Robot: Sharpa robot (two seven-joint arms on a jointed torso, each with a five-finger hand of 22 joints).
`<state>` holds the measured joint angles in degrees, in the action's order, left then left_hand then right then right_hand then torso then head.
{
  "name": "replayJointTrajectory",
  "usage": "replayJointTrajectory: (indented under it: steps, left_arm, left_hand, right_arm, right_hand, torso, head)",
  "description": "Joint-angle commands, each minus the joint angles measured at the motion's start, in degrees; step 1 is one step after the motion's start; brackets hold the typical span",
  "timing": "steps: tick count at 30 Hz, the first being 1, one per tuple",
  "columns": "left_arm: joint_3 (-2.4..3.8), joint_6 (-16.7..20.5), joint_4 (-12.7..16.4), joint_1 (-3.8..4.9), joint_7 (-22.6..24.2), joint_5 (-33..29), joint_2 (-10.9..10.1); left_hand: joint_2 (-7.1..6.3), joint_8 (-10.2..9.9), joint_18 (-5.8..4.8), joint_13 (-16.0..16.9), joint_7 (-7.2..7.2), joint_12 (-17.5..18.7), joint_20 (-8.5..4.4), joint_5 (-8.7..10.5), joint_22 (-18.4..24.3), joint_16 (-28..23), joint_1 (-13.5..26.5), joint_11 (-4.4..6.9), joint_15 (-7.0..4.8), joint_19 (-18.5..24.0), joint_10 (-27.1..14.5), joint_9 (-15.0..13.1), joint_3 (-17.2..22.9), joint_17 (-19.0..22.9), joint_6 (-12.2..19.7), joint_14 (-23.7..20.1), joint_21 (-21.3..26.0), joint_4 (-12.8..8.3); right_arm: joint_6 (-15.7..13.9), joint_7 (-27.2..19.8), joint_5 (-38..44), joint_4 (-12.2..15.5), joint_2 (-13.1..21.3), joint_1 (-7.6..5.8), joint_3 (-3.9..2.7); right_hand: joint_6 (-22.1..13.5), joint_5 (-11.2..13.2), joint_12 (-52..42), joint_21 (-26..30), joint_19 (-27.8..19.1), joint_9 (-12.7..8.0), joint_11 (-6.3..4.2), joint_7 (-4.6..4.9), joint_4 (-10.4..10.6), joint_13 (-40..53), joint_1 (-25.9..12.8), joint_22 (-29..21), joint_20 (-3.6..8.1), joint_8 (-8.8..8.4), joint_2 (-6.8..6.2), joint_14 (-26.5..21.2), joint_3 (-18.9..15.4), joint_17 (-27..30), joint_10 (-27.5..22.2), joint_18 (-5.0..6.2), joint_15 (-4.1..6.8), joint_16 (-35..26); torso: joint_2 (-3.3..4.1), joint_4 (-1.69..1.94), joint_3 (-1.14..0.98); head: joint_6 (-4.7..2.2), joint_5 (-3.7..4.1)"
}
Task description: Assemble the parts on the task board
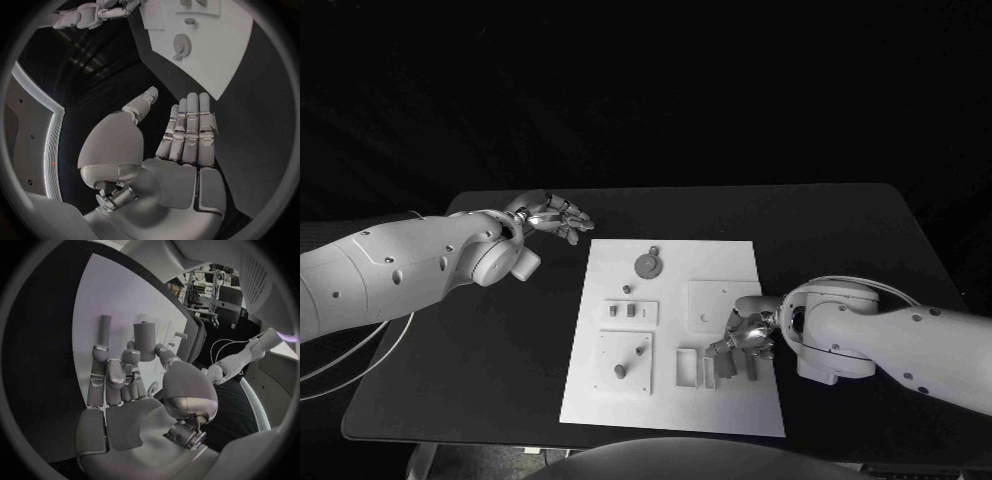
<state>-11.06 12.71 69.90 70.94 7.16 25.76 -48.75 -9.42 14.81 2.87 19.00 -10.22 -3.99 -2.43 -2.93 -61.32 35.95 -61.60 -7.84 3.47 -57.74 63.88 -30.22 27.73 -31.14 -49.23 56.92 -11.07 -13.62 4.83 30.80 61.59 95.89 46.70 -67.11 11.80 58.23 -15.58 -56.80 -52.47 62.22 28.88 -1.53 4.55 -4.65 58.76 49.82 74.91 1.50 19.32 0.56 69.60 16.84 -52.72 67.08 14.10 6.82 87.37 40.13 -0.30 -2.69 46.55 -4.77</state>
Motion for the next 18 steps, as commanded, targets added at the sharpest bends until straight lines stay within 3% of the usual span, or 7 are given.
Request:
replayJointTrajectory:
  steps: [1,6,18]
  left_arm:
    - [0.02,-0.88,0.16,0.05,0.1,0.3,0.1]
    - [0.01,-0.87,0.18,0.06,0.06,0.35,0.11]
    - [0.01,-1.11,0.24,0.06,-0.19,0.5,0.13]
  left_hand:
    - [0.1,0.27,0.56,-0.05,-0.1,-0.06,0.11,0.02,-0.05,-0.4,0.2,-0.16,-0.14,-0.41,-0.14,0.07,0.07,-0.11,0.08,0.38,0.39,0.35]
    - [0.09,0.27,0.56,-0.06,-0.09,-0.06,0.11,0.02,-0.06,-0.42,0.2,-0.16,-0.14,-0.41,-0.14,0.07,0.07,-0.14,0.07,0.37,0.4,0.35]
    - [0.0,0.3,0.55,-0.1,-0.07,-0.05,0.12,0.02,-0.08,-0.54,0.19,-0.17,-0.13,-0.37,-0.18,0.09,0.09,-0.25,0.03,0.36,0.44,0.38]
  right_arm:
    - [-1.18,-0.39,-7.06,-0.41,-0.64,-0.28,0.02]
    - [-1.07,-0.23,-11.07,-0.78,-1.49,-0.46,0.03]
    - [0.07,1.56,-16.95,-1.78,-4.2,-1.15,0.14]
  right_hand:
    - [0.59,-0.31,0.1,0.24,0.37,0.27,0.07,0.36,-7.79,-0.11,-1.45,0.93,-0.28,-0.21,0.03,0.42,7.28,0.19,0.22,0.9,0.2,-0.38]
    - [0.66,-0.28,0.12,0.22,0.6,0.45,0.08,0.38,-9.55,-0.16,-3.43,0.93,-0.32,-0.32,0.25,0.63,8.92,-0.1,0.31,0.9,0.16,-0.49]
    - [0.5,-0.23,0.14,0.18,0.64,0.59,0.18,0.47,-10.44,-0.15,-5.17,0.98,-0.41,-0.5,0.14,0.43,9.96,-0.04,0.19,0.9,0.1,-0.65]
  torso:
    - [0.01,0.01,0.04]
    - [0.03,0.01,0.03]
    - [0.0,-0.02,0.05]
  head:
    - [0.02,0.13]
    - [-0.01,0.23]
    - [0.23,0.22]
